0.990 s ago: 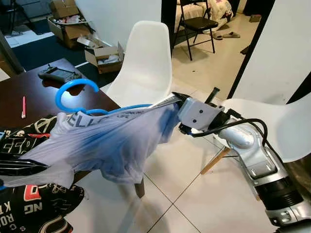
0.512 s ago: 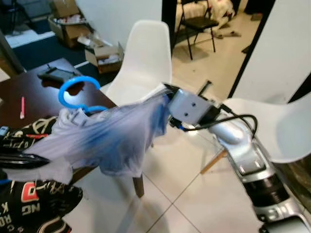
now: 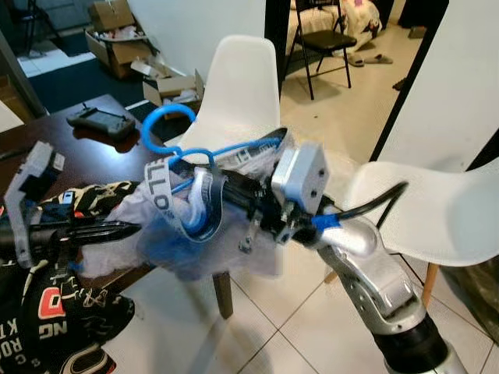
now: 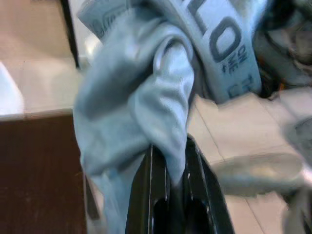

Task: Hang hanger

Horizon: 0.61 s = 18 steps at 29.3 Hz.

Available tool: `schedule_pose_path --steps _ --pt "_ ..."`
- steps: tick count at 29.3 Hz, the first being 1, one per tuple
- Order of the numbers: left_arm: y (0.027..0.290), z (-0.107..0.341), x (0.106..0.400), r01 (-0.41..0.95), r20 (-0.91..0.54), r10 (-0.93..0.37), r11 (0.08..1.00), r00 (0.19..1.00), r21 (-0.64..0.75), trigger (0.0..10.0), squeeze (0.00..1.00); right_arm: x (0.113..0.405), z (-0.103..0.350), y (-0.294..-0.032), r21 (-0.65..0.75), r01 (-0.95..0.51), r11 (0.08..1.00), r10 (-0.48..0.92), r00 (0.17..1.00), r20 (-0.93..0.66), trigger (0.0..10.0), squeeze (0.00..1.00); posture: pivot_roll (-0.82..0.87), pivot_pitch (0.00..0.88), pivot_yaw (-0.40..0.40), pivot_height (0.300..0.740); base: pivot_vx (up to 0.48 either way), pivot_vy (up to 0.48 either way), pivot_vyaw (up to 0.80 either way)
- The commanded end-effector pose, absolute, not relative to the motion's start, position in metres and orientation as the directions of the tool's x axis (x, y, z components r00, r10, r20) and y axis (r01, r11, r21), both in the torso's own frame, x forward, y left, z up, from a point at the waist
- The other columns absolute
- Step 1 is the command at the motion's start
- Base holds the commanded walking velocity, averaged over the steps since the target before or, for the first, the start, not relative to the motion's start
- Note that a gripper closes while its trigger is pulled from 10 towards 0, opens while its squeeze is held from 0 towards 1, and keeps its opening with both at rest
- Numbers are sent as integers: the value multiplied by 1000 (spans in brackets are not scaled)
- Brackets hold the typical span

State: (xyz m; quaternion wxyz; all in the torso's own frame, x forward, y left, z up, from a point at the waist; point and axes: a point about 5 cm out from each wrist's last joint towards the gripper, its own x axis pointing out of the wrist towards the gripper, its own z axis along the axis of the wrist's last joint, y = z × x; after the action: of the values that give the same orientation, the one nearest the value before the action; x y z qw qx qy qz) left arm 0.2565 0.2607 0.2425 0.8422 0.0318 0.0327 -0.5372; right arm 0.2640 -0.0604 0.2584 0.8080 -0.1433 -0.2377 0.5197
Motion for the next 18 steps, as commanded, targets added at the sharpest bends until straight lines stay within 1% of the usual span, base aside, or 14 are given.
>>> schedule_pose_path --steps 1,3,4,5,8,10,17,18 --pt "263 246 259 876 -36 -875 481 482 45 0 0 275 248 -68 -505 -728 464 879 446 166 10000 0 54 124 31 740 0 0 0" --pt "262 245 260 865 -9 -866 499 500 47 0 0 288 246 -78 -506 -665 549 817 554 160 10000 0 51 123 30 740 0 0 0" --pt "262 245 260 865 -9 -866 499 500 47 0 0 288 246 -78 -506 -665 549 817 554 160 10000 0 51 123 30 740 0 0 0" --pt "262 244 259 865 -7 -866 499 500 47 0 0 291 248 -80 -493 -649 580 796 580 174 10000 0 51 123 30 740 0 0 0" --pt "261 242 258 865 2 -865 501 501 40 0 0 293 252 -84 -466 -645 606 780 597 187 10000 0 51 120 29 740 0 0 0" --pt "261 241 256 866 4 -866 500 500 36 0 0 296 256 -88 -443 -628 640 754 622 209 10000 0 51 120 29 740 0 0 0" --pt "262 241 257 856 6 -857 516 516 44 0 0 296 256 -93 -427 -627 651 745 637 199 10000 4 57 115 28 740 0 0 0" --pt "261 242 257 854 6 -856 517 518 49 0 0 296 257 -94 -416 -629 657 742 637 208 10000 1000 57 116 28 740 0 0 0"
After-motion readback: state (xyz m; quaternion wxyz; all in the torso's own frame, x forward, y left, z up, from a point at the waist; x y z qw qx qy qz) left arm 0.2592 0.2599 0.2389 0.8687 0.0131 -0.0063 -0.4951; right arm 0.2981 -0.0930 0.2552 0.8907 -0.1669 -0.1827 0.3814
